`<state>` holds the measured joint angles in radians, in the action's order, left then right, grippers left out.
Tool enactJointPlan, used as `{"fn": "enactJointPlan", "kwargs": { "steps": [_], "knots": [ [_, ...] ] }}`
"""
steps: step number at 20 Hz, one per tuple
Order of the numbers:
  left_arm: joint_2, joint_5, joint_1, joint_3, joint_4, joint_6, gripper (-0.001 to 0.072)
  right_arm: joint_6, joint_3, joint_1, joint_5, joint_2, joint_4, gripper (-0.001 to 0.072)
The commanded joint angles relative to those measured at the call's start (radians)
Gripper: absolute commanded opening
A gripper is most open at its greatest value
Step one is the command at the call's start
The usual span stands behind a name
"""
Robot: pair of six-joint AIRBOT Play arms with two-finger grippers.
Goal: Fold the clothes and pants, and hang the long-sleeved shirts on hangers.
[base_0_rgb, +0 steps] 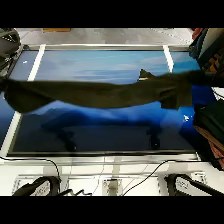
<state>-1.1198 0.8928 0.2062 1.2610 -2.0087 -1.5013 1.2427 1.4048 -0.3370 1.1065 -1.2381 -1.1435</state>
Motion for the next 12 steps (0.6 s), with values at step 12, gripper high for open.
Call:
{"fn": "enactJointPlan", "kwargs": {
  "steps": [12],
  "knots": [
    [-0.009,0.249,0.218,-0.301,0.028,0.343,0.0017,-0.005,-0.284,-0.001,0.686,0.002,-0.406,0.0028]
  ]
}}
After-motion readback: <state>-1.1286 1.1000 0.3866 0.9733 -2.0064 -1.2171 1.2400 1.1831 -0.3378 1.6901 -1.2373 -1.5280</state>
